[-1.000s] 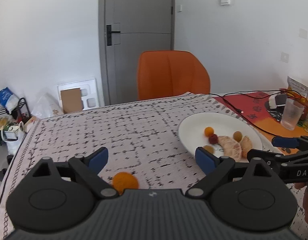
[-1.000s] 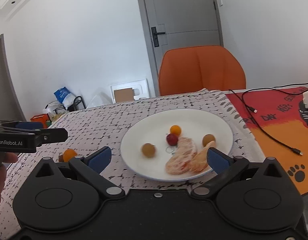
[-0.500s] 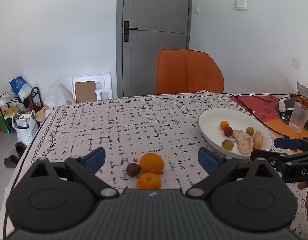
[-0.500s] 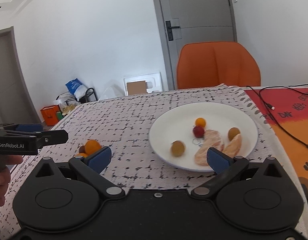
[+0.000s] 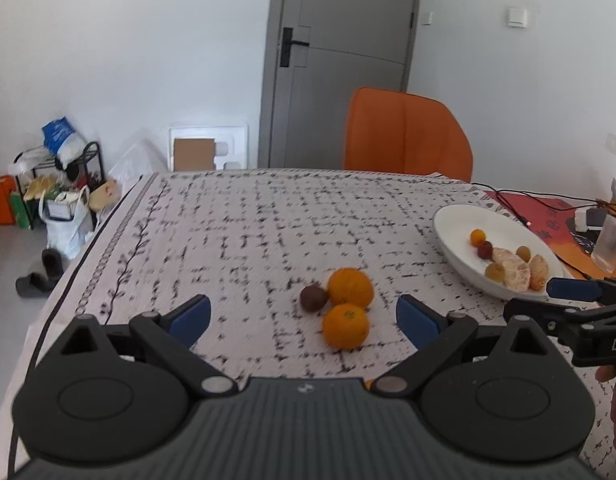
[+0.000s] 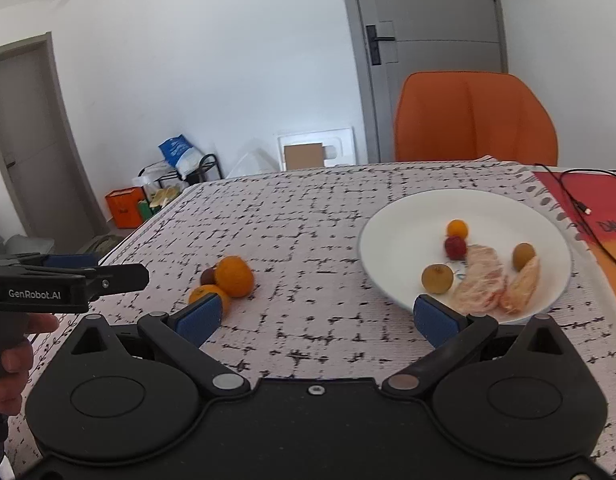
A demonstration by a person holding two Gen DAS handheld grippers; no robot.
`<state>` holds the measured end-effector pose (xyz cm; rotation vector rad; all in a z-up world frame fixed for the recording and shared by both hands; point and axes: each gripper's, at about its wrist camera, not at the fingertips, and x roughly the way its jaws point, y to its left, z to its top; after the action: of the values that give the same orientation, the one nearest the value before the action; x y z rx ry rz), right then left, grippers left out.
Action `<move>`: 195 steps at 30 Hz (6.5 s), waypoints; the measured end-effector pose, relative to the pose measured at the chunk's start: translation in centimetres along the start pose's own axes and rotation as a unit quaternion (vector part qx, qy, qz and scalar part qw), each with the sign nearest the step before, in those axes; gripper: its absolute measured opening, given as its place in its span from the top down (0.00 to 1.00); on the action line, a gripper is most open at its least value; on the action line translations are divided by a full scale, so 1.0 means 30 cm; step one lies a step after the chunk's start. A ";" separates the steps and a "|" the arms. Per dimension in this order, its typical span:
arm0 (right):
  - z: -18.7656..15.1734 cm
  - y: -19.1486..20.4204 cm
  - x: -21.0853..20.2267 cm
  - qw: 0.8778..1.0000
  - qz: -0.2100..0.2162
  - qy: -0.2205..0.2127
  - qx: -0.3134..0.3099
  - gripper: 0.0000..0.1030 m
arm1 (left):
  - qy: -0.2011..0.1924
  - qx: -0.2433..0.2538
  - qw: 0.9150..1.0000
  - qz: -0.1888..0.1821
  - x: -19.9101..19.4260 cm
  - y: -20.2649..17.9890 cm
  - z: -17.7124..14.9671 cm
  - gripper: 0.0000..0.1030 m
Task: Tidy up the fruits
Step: 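Open both grippers and move them back to the remaining oranges, then grasp the small mandarin with the right gripper while the left gripper grasps an orange, then carry the mandarin with the right gripper onto the plate while the left gripper carries the orange there, then open both grippers and move them back to the last orange and plum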
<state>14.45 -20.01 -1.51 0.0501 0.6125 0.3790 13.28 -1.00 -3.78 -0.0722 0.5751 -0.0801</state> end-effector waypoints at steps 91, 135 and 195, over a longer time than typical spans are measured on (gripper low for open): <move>0.026 -0.126 0.066 1.000 -0.020 -0.009 0.006 0.79 | 0.038 0.045 0.996 -0.060 0.213 -0.114 0.010 0.66; 0.020 -0.348 0.003 0.994 -0.067 -0.046 0.071 0.60 | 0.019 0.162 0.976 -0.143 0.330 -0.531 0.175 0.66; 0.071 0.051 0.077 1.000 0.015 0.004 0.003 0.00 | -0.006 0.009 1.000 0.016 0.022 0.053 0.105 0.06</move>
<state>16.89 -17.62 -0.81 0.0631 0.6215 0.4070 15.64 0.67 -1.63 -0.0459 0.5624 -0.0529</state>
